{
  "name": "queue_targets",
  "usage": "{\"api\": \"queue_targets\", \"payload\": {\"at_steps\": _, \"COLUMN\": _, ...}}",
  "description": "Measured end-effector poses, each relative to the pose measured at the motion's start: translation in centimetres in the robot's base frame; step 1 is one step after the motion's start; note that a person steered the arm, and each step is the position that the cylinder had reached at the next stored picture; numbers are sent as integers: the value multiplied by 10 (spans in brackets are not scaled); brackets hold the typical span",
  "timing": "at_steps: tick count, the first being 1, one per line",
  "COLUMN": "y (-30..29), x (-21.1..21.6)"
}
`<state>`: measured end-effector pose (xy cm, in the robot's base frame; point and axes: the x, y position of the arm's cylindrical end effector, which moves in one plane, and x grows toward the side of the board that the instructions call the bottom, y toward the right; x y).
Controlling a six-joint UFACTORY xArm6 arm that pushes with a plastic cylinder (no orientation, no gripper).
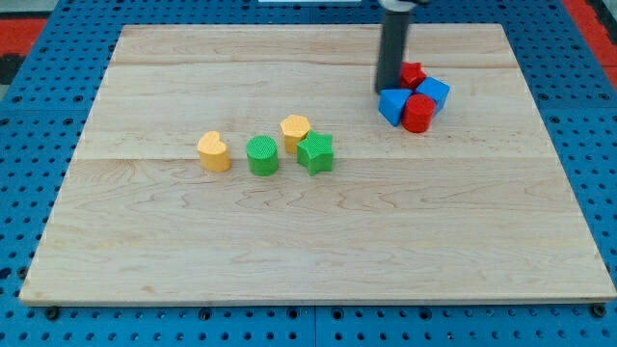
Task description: Nudge the red star a bit down
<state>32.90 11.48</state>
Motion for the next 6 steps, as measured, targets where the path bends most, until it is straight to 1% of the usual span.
{"api": "queue_targets", "payload": {"at_steps": 1, "y": -75, "x": -3}}
{"api": "queue_targets", "payload": {"at_steps": 2, "y": -113, "x": -10}}
{"api": "queue_targets", "payload": {"at_steps": 3, "y": -97, "x": -76}}
{"api": "queue_targets", "payload": {"at_steps": 4, "y": -13, "x": -64}}
{"api": "queue_targets", "payload": {"at_steps": 6, "y": -10, "x": -33}}
